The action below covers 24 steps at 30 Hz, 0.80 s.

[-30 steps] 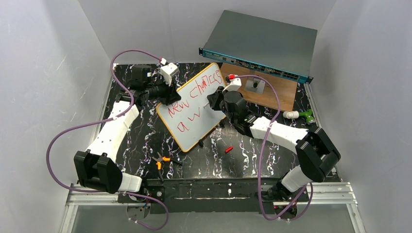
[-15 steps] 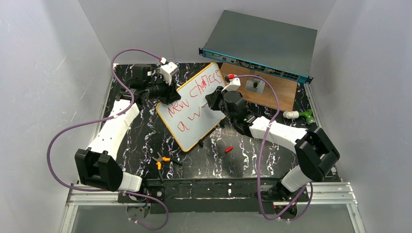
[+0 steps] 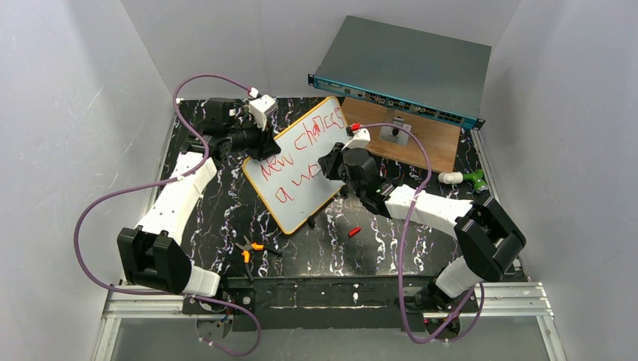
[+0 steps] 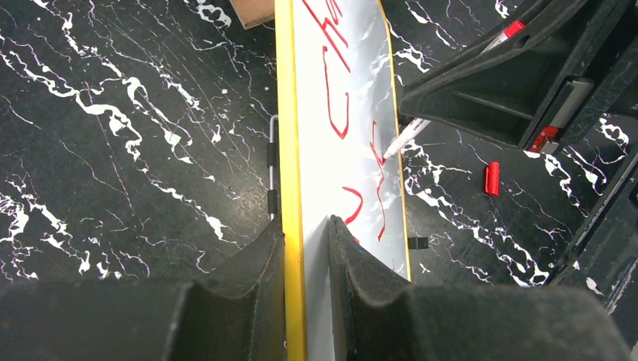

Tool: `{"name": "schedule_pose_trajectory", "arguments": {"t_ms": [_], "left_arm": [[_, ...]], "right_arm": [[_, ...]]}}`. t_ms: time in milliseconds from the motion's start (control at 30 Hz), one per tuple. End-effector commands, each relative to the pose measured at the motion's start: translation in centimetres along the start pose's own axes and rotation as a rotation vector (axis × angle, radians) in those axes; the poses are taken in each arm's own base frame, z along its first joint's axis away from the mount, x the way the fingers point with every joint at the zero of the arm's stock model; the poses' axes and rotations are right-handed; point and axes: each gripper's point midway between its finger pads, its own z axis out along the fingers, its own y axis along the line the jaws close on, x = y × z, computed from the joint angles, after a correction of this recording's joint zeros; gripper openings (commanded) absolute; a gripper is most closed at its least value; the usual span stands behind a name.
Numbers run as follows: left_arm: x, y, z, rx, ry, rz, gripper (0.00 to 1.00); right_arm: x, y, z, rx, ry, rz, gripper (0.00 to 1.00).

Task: Write a sentence on the whiteboard

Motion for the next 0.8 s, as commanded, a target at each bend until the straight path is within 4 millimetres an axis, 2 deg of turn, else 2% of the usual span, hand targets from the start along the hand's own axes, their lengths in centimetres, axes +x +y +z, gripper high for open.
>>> {"name": "schedule_pose_trajectory", "arguments": {"t_ms": [0,167,333,600,767], "left_arm": [[1.5,0.0,0.4,0.001,0.063,0.081,0.00],[1.5,0.0,0.3,-0.001,0.061,0.081,0.00],[1.5,-0.1,0.1,-0.003,0.059,0.083,0.00],[1.5,-0.1,0.1,-0.002,0.059,0.084,0.00],[1.5,-0.1,0.0,-0.004,0.058,0.083,0.00]], "right_arm": [[-1.5,-2.7,0.7,0.115,-0.039,-0.025,0.01],[-3.7,-2.5,1.6,0.115,-0.074,-0.041,0.01],[-5.2,-0.8,2.0,0.066,-0.100,-0.044,0.01],[-6.8,1.9,1.9,-0.011,-0.128,-0.027,0.01],[-6.8,2.9,1.9,-0.036,-0.127,-0.019,0.01]]}}
